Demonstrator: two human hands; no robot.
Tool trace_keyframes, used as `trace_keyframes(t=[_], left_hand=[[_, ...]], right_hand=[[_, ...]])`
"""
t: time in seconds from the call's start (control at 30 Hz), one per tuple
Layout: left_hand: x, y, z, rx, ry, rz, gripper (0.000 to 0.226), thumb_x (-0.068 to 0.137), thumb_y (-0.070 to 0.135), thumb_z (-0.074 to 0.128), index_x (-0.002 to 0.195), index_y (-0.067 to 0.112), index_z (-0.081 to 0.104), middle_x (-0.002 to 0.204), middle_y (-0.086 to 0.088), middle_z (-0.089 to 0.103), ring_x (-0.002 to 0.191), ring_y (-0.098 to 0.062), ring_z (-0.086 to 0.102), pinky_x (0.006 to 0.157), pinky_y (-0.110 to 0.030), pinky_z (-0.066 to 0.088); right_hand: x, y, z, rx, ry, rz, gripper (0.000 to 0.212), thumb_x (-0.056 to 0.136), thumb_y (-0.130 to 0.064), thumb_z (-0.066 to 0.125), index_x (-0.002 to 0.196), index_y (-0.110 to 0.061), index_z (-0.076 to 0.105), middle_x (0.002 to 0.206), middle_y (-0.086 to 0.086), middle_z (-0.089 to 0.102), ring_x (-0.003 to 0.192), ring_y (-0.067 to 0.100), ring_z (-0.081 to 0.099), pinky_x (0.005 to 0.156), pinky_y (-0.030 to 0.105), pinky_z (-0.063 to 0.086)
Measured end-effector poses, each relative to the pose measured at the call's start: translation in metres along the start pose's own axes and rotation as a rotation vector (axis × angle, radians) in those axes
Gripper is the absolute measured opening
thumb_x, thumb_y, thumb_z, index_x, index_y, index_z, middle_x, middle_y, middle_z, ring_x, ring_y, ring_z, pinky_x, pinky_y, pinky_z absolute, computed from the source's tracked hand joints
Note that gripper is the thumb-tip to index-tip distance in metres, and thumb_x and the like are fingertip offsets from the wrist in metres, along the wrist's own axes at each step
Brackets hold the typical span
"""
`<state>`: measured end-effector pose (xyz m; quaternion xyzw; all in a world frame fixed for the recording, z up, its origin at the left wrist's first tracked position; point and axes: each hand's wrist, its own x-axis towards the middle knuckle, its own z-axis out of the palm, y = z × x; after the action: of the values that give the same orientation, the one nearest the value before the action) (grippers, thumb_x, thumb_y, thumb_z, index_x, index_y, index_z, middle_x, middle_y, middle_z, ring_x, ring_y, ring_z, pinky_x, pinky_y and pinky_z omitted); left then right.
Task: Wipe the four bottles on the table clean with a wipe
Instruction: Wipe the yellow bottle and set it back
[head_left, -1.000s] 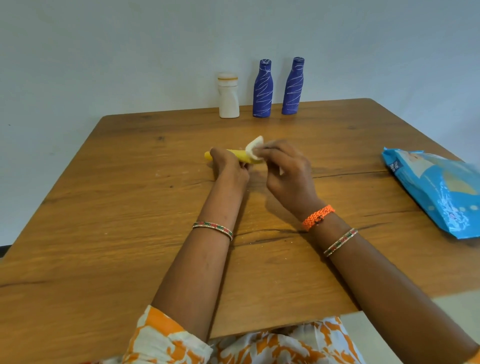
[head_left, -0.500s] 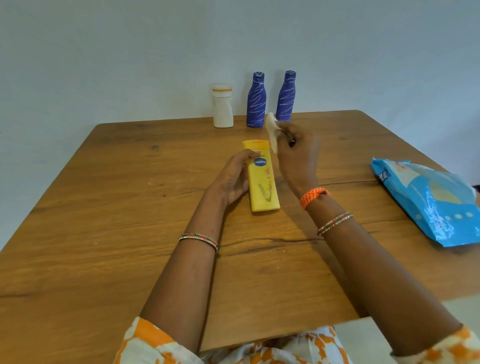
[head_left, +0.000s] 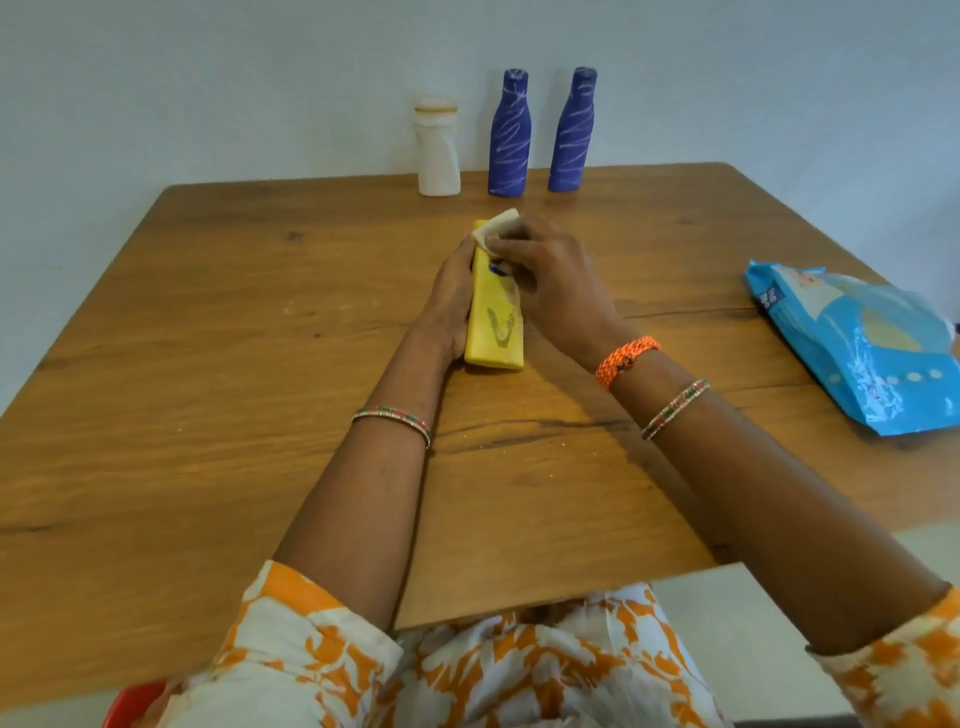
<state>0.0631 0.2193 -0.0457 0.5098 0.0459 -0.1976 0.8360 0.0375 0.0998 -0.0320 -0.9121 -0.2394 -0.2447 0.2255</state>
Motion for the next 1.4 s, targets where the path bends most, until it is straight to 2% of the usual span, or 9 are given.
trace_keyframes(t=[0.2,0.37,0.5,0.6,0.77,0.87,1.07,1.27,1.4], left_hand=[[0.000,0.001,0.002,-0.049,0.007,0.109,0.051,0.102,0.042,0.021,0.106,0.011,0.062,0.082,-0.013,0.068,0.059,-0.024,0.062,0.055,-0.028,0.053],[-0.002,-0.002,0.004,0.068,-0.106,0.099,0.045,0.102,0.039,0.025,0.104,0.016,0.064,0.082,-0.007,0.070,0.072,-0.018,0.065,0.064,-0.027,0.054],[-0.007,-0.002,0.001,0.133,-0.140,0.100,0.049,0.101,0.042,0.026,0.093,0.008,0.060,0.071,-0.010,0.063,0.061,-0.023,0.060,0.056,-0.031,0.054],[-0.008,-0.002,0.000,0.112,-0.132,0.098,0.046,0.102,0.038,0.025,0.091,0.013,0.062,0.070,-0.006,0.067,0.061,-0.018,0.064,0.058,-0.030,0.053],[-0.005,0.001,-0.003,-0.053,-0.106,0.149,0.045,0.102,0.041,0.024,0.122,0.024,0.060,0.098,-0.013,0.067,0.082,-0.018,0.065,0.075,-0.033,0.052],[-0.006,-0.001,-0.007,-0.008,-0.097,0.142,0.042,0.101,0.036,0.028,0.104,0.016,0.064,0.087,-0.008,0.067,0.079,-0.018,0.063,0.075,-0.034,0.049],[-0.006,-0.002,-0.005,0.015,-0.107,0.140,0.041,0.102,0.036,0.028,0.092,0.013,0.061,0.070,-0.003,0.070,0.067,-0.017,0.066,0.059,-0.027,0.055],[-0.003,0.001,-0.009,-0.159,-0.133,0.142,0.045,0.102,0.040,0.023,0.117,0.024,0.062,0.102,-0.013,0.067,0.085,-0.023,0.062,0.076,-0.035,0.051],[-0.003,0.000,-0.010,-0.123,-0.189,0.120,0.041,0.102,0.036,0.027,0.113,0.019,0.063,0.103,-0.011,0.064,0.093,-0.021,0.060,0.089,-0.039,0.046]], right_hand=[[-0.059,-0.040,-0.008,0.067,-0.174,-0.114,0.030,0.087,-0.028,0.053,0.101,-0.009,0.072,0.104,0.005,0.063,0.097,0.021,0.056,0.081,0.035,0.048],[-0.020,-0.018,-0.020,0.001,-0.042,0.011,0.020,0.088,-0.007,0.057,0.104,-0.010,0.069,0.109,0.006,0.061,0.098,0.019,0.057,0.081,0.038,0.051],[0.018,-0.011,-0.028,-0.039,0.039,0.117,0.025,0.085,0.000,0.059,0.106,-0.009,0.069,0.112,0.004,0.060,0.104,0.015,0.055,0.083,0.020,0.044],[0.010,-0.025,-0.027,0.038,-0.038,0.140,0.025,0.085,-0.002,0.060,0.108,-0.010,0.067,0.115,0.003,0.058,0.104,0.010,0.053,0.084,0.016,0.039],[-0.028,-0.046,-0.012,0.125,-0.188,0.027,0.015,0.084,-0.003,0.062,0.096,-0.008,0.070,0.104,0.006,0.059,0.096,0.015,0.054,0.085,0.030,0.047],[-0.004,-0.037,-0.016,0.061,-0.093,0.064,0.020,0.086,-0.001,0.058,0.101,-0.010,0.068,0.106,0.005,0.057,0.096,0.010,0.049,0.080,0.021,0.041],[0.035,-0.026,-0.020,0.035,0.077,0.122,0.030,0.084,0.004,0.058,0.111,-0.007,0.064,0.109,0.008,0.054,0.103,0.017,0.050,0.085,0.031,0.049],[-0.036,-0.044,-0.001,0.052,-0.172,-0.039,0.033,0.080,0.004,0.063,0.110,-0.008,0.065,0.109,0.009,0.056,0.104,0.023,0.050,0.086,0.034,0.046],[-0.012,-0.030,-0.016,0.027,-0.130,-0.032,0.031,0.081,0.006,0.061,0.107,-0.010,0.068,0.107,0.008,0.058,0.102,0.020,0.053,0.082,0.024,0.041]])
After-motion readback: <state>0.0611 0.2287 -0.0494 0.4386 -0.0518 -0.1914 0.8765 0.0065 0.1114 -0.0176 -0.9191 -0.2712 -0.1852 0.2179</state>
